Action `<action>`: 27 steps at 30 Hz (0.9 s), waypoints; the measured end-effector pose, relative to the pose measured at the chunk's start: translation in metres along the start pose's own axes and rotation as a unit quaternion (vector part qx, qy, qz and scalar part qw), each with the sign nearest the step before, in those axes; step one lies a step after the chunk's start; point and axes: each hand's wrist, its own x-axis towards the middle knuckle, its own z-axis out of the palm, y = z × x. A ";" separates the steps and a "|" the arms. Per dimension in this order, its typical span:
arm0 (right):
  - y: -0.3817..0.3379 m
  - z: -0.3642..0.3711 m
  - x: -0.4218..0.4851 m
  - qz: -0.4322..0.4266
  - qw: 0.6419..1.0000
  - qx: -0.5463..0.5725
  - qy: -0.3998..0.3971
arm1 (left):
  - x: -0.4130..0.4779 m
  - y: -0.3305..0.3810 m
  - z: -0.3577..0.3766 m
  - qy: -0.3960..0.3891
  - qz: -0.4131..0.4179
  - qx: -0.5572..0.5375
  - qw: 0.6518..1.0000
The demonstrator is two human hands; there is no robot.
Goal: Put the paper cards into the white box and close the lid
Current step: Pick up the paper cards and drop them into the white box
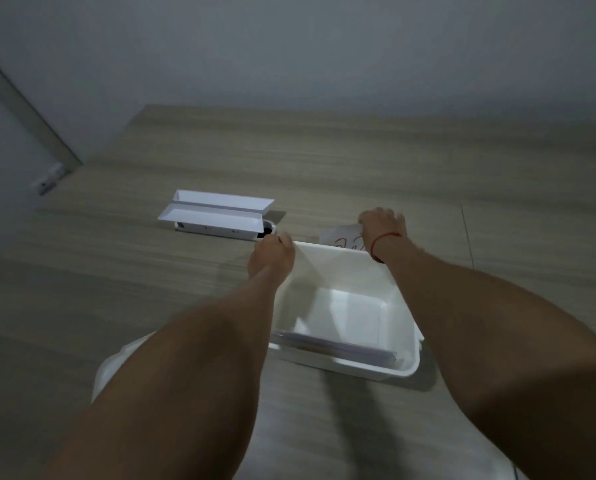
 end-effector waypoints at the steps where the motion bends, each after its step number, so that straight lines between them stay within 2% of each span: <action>1: 0.001 0.000 -0.002 -0.006 1.000 0.013 0.001 | 0.000 0.000 0.000 0.001 0.001 0.002 1.000; 5: 0.006 -0.005 -0.016 -0.020 0.997 0.070 0.020 | -0.005 -0.002 0.000 0.011 0.015 0.002 1.000; 10: 0.004 -0.045 -0.037 -0.034 0.988 0.088 0.121 | -0.026 -0.011 -0.013 -0.005 0.020 -0.014 1.000; 13: 0.000 -0.076 -0.051 -0.046 0.977 0.084 0.192 | -0.039 -0.021 -0.020 -0.046 0.035 -0.029 0.998; 16: -0.013 -0.098 -0.067 -0.059 0.970 0.078 0.222 | -0.049 -0.035 -0.027 -0.070 0.029 -0.034 0.997; 21: -0.032 -0.097 -0.100 -0.072 0.975 0.117 0.173 | -0.067 -0.055 -0.032 -0.087 0.027 -0.042 0.995; 27: -0.037 -0.066 -0.132 -0.057 0.986 0.149 0.039 | -0.072 -0.065 -0.040 -0.095 0.047 -0.040 0.994</action>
